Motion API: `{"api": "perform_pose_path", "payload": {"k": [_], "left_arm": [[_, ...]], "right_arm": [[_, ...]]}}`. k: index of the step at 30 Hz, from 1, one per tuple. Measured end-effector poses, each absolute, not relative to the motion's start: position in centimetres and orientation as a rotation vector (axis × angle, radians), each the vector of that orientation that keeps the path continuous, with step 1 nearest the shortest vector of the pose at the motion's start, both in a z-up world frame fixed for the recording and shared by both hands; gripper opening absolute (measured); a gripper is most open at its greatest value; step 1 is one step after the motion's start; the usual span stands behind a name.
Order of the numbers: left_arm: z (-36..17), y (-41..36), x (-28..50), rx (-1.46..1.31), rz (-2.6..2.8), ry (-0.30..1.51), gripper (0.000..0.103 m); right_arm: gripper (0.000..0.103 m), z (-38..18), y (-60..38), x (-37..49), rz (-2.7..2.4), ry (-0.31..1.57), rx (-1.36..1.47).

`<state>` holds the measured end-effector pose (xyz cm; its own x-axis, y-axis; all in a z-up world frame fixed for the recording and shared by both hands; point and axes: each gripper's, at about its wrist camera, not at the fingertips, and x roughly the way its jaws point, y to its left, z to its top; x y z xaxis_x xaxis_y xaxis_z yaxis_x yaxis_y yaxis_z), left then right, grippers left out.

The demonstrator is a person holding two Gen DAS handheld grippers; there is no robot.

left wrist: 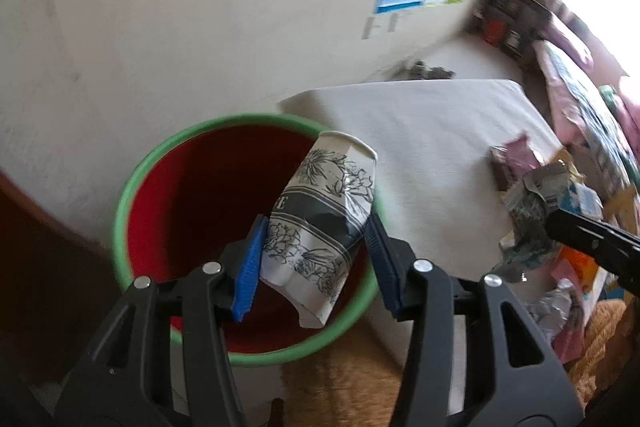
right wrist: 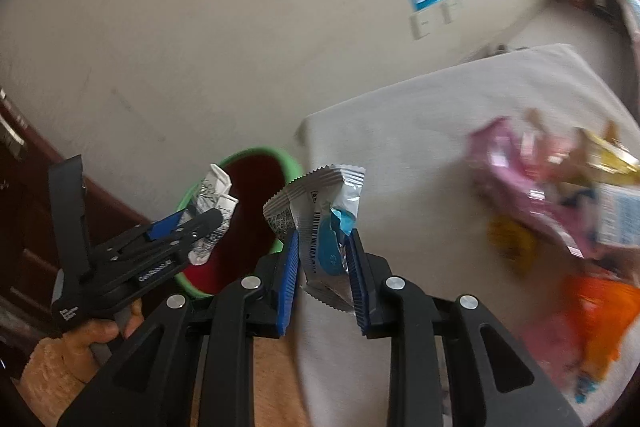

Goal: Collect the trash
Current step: 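Carry the paper cup over the red bin and open the left tool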

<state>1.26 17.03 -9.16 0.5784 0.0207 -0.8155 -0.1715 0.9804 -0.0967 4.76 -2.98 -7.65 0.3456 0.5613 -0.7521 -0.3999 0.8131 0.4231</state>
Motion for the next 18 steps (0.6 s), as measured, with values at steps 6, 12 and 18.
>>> {"api": "perform_pose_path", "payload": {"k": [6,12,18], "left_arm": [[-10.6,21.0,0.0,-0.236,0.193,0.97,0.048],[-11.2,22.5,-0.5,-0.271,0.239,0.977,0.05],[-11.6,22.6,-0.7,-0.279,0.271,0.972,0.068]], "right_arm": [[0.025,-8.7,2.6,6.0,0.712,1.093,0.15],[0.047,-8.4,6.1,7.1,0.77,1.091,0.172],[0.06,-7.9,4.8,7.0,0.751,1.071,0.214]]}}
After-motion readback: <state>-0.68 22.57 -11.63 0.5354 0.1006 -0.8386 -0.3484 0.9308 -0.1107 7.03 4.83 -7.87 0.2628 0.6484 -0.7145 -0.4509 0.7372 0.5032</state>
